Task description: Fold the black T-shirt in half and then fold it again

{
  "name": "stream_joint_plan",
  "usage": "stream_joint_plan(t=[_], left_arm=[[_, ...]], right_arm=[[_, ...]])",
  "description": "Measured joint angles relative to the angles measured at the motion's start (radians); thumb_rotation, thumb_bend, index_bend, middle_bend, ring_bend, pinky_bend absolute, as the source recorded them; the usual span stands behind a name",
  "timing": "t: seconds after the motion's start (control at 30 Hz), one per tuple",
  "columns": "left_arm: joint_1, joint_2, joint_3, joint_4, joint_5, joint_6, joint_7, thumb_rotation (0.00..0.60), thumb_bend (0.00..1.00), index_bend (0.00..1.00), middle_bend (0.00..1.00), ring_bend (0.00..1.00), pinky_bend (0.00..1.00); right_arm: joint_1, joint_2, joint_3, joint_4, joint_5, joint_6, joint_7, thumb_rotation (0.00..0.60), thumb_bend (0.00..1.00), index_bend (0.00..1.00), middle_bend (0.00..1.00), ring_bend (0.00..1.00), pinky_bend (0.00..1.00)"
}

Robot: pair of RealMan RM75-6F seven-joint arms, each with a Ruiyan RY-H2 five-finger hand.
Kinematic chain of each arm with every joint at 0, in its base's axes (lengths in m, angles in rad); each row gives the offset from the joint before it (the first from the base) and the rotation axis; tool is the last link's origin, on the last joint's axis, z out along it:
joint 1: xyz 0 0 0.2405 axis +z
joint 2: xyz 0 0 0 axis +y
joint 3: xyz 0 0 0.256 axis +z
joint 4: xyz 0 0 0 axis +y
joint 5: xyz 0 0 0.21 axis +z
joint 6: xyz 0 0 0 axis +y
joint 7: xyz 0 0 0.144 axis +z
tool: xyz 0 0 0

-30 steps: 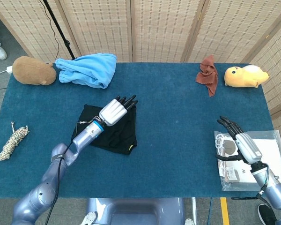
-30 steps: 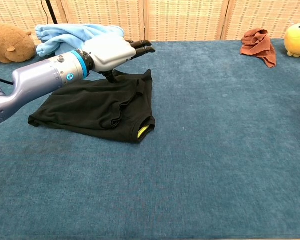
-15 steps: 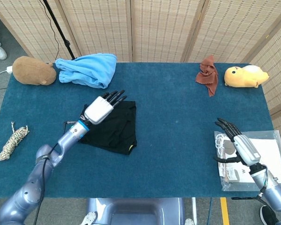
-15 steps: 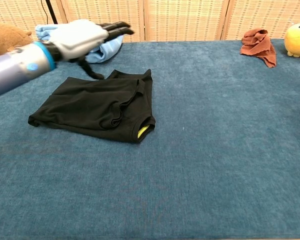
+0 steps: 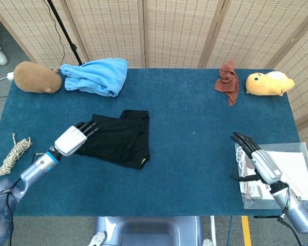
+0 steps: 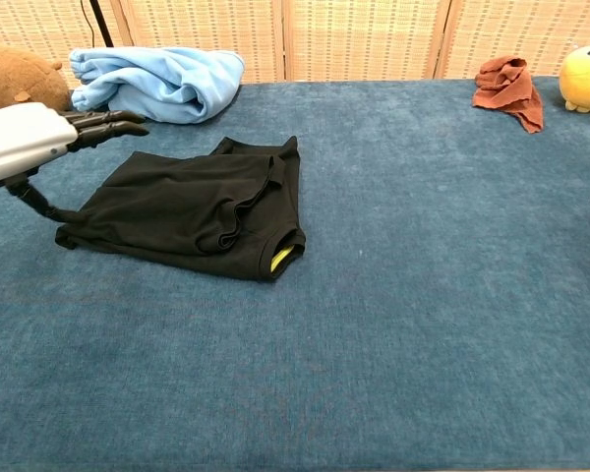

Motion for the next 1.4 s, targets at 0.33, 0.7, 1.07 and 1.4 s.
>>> stream_joint_plan(t=[0.33, 0.7, 1.07, 1.4], left_arm=[[0.006, -0.025, 0.026, 0.015, 0.031, -0.029, 0.007, 0.600, 0.14, 0.00, 0.00, 0.13, 0.28], [0.020, -0.008, 0.036, 0.024, 0.044, -0.028, -0.005, 0.600, 0.14, 0.00, 0.00, 0.13, 0.28], [0.037, 0.003, 0.052, 0.028, 0.059, -0.054, -0.001, 0.600, 0.14, 0.00, 0.00, 0.13, 0.28], [0.015, -0.030, 0.030, 0.033, 0.042, -0.084, 0.011, 0.600, 0.30, 0.08, 0.00, 0.15, 0.29]], right_arm=[[-0.003, 0.004, 0.000, -0.005, 0.003, 0.006, -0.005, 0.600, 0.00, 0.00, 0.00, 0.00, 0.00], [-0.010, 0.008, 0.002, 0.001, 0.009, 0.015, 0.006, 0.600, 0.00, 0.00, 0.00, 0.00, 0.00], [-0.010, 0.009, 0.003, -0.002, 0.009, 0.016, 0.005, 0.600, 0.00, 0.00, 0.00, 0.00, 0.00], [-0.010, 0.009, 0.004, -0.002, 0.010, 0.016, 0.004, 0.600, 0.00, 0.00, 0.00, 0.00, 0.00]])
